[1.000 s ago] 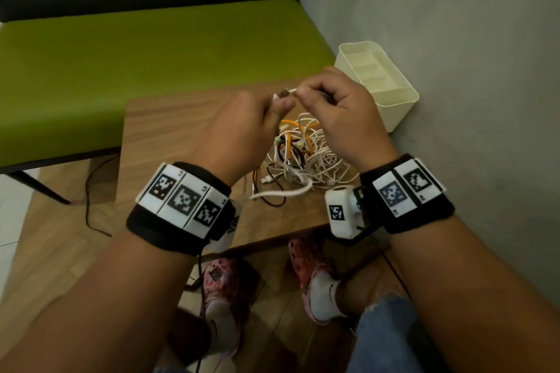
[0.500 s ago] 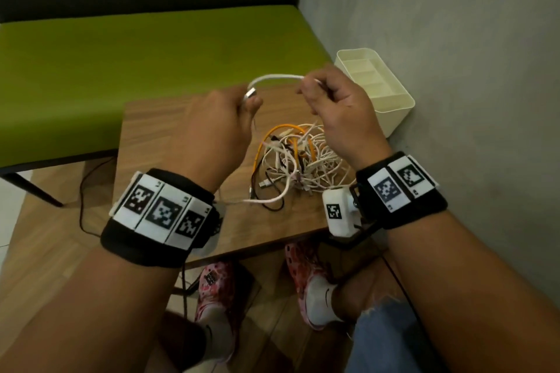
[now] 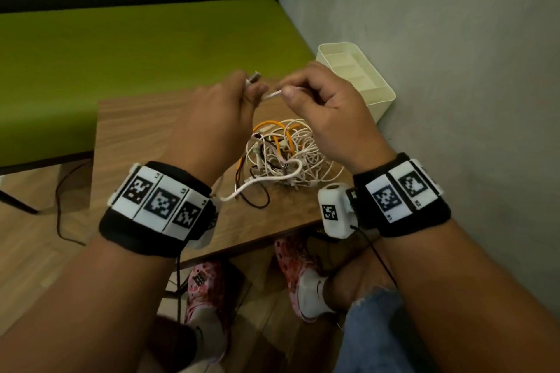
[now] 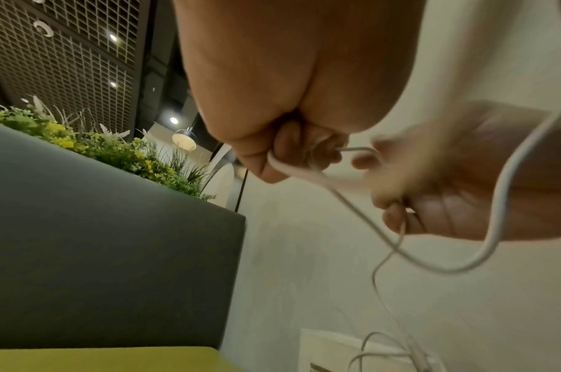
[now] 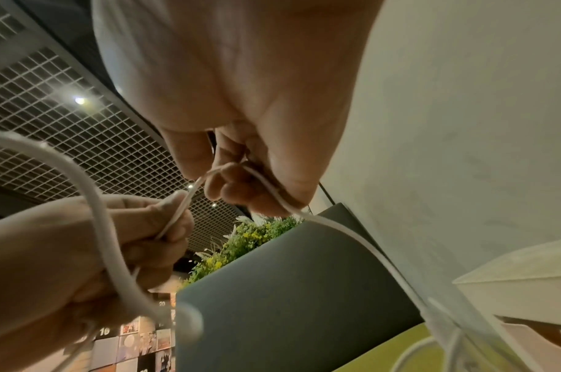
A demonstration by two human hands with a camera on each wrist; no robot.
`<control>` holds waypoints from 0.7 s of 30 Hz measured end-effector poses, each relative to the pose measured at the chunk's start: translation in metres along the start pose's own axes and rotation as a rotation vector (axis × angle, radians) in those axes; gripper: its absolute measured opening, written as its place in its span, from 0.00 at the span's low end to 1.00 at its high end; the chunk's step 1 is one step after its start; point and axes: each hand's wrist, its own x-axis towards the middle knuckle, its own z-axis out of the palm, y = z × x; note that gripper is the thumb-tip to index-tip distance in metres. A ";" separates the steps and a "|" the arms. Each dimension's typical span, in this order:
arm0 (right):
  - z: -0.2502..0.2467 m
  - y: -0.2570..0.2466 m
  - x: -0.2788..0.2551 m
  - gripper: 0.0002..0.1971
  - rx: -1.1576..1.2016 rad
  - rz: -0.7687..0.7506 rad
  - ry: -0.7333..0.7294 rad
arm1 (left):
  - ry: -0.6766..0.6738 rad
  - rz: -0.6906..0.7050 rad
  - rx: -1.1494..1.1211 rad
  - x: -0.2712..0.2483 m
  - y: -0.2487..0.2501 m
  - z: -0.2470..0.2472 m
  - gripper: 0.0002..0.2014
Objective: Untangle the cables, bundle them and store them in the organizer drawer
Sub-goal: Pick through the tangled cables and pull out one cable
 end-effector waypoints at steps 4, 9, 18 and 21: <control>-0.011 -0.006 -0.021 0.04 0.098 0.120 -0.098 | 0.050 -0.041 -0.266 0.006 0.005 -0.014 0.14; -0.013 -0.031 -0.054 0.03 0.438 0.397 -0.183 | -0.043 -0.088 -0.401 0.006 0.009 -0.022 0.16; -0.012 -0.023 -0.087 0.04 0.192 0.459 -0.180 | -0.190 -0.089 -0.294 -0.004 0.021 -0.028 0.15; 0.005 -0.009 -0.109 0.03 0.123 0.505 -0.258 | -0.238 -0.143 -0.305 -0.014 0.008 -0.021 0.16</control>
